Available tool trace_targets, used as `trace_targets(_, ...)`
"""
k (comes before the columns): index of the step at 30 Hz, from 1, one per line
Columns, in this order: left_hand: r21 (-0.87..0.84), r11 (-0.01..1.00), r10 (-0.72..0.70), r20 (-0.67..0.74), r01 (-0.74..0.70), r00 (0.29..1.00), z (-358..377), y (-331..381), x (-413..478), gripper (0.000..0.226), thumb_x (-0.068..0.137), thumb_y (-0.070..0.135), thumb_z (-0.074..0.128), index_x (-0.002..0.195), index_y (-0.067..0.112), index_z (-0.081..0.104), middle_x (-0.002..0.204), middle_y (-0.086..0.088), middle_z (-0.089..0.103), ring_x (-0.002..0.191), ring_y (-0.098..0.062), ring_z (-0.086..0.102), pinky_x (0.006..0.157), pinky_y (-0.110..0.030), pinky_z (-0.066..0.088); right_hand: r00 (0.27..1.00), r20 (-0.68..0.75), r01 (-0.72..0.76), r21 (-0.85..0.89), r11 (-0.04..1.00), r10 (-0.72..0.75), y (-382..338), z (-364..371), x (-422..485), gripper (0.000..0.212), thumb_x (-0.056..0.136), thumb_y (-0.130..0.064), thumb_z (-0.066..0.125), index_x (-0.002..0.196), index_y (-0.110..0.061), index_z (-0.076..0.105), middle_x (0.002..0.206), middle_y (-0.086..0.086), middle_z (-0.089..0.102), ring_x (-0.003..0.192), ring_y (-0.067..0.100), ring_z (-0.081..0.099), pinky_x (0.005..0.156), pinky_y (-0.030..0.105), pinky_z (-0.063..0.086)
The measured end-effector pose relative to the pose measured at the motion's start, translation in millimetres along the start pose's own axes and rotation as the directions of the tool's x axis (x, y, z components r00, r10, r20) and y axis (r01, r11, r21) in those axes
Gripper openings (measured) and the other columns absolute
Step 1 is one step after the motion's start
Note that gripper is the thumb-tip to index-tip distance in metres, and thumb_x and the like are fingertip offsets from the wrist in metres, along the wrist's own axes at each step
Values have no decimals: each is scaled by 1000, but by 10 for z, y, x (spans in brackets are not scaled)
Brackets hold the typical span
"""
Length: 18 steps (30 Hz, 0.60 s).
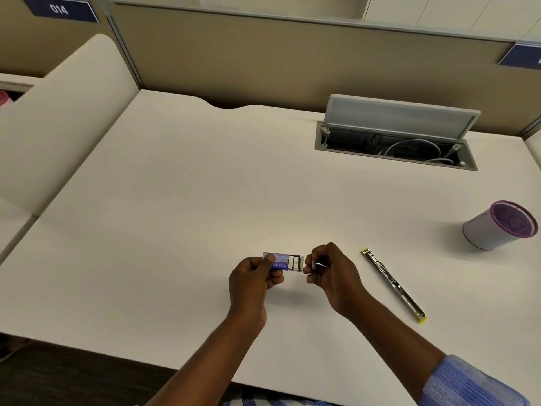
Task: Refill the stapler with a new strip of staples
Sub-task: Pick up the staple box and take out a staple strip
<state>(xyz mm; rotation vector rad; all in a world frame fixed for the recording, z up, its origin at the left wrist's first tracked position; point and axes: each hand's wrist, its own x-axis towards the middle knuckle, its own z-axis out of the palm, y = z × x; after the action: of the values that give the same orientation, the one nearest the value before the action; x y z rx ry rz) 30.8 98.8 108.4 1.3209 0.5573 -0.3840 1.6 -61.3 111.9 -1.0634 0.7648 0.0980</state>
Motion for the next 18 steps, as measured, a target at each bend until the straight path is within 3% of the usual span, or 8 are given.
trace_targets(5,-40,999,24,-10,-24,1000,15,25,-4,18,93,10,70,107,4,61,89,-19,76,64,-23,75,68,-34,64,990,139,57,-171,984,-34,51,6,-117,10,91,-15,59,85,-13,67,79,6,68,66,19,64,55,30,52)
trace_targets(12,16,996,88,6,-88,996,39,35,-37,21,91,12,72,109,10,61,91,-16,78,70,-25,77,70,-35,65,995,79,87,-263,961,-68,49,22,-155,6,96,-14,63,96,-12,69,82,6,72,69,18,65,60,32,54)
trace_targets(18,47,983,174,35,-175,984,60,34,-73,18,92,8,72,106,11,60,82,-11,78,66,-23,77,59,-24,61,995,20,95,-318,943,-94,17,62,-161,6,94,-14,67,97,-8,66,84,7,74,69,16,65,61,30,54)
